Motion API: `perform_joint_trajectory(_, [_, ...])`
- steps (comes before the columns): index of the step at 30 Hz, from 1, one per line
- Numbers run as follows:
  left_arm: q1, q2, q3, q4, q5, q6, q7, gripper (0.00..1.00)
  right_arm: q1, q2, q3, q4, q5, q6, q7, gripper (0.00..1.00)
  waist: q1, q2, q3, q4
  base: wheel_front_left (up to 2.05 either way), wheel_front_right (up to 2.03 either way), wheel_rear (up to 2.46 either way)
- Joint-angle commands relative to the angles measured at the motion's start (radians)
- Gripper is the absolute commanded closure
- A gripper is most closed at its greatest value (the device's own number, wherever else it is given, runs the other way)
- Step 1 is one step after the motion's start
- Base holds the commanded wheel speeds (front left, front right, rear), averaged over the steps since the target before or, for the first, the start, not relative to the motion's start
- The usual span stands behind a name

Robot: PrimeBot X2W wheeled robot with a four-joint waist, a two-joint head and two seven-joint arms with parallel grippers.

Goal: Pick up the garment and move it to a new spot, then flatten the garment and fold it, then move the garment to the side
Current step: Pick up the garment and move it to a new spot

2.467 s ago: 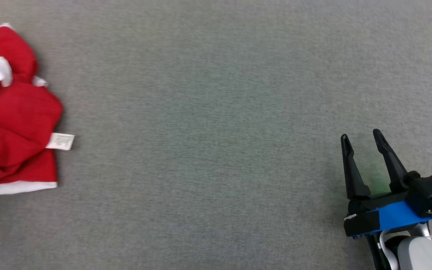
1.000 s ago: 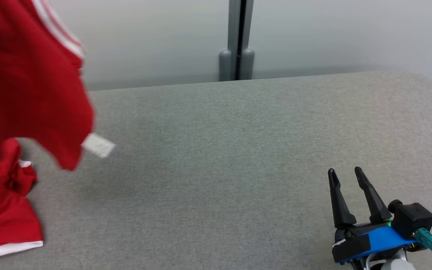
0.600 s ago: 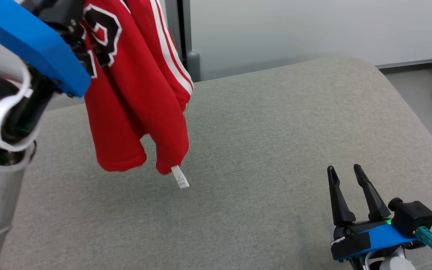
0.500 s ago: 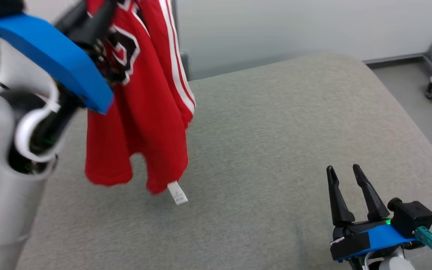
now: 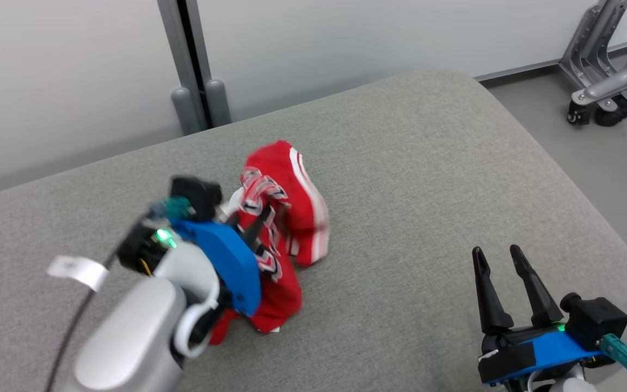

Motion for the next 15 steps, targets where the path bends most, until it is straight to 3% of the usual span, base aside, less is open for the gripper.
perform_joint_trajectory(1, [0.012, -0.006, -0.002, 0.007, 0.001, -0.001, -0.010, 0.00, 0.003, -0.002, 0.000, -0.001, -0.003, 0.000, -0.003, 0.00, 0.0000, -0.0001, -0.002, 0.003, 0.00, 0.00, 0.00])
perform_joint_trajectory(8, [0.068, -0.083, -0.022, 0.119, 0.004, -0.009, -0.145, 0.00, 0.010, -0.002, -0.002, -0.012, -0.016, 0.000, 0.006, 0.00, 0.0000, -0.0001, -0.016, 0.049, 0.00, 0.00, 0.00])
perform_joint_trajectory(15, [0.200, -0.101, 0.111, 0.041, -0.046, 0.022, -0.457, 0.00, 0.029, -0.002, -0.033, -0.031, -0.029, 0.000, 0.019, 0.00, 0.0000, -0.0001, -0.030, 0.131, 0.00, 0.00, 0.00])
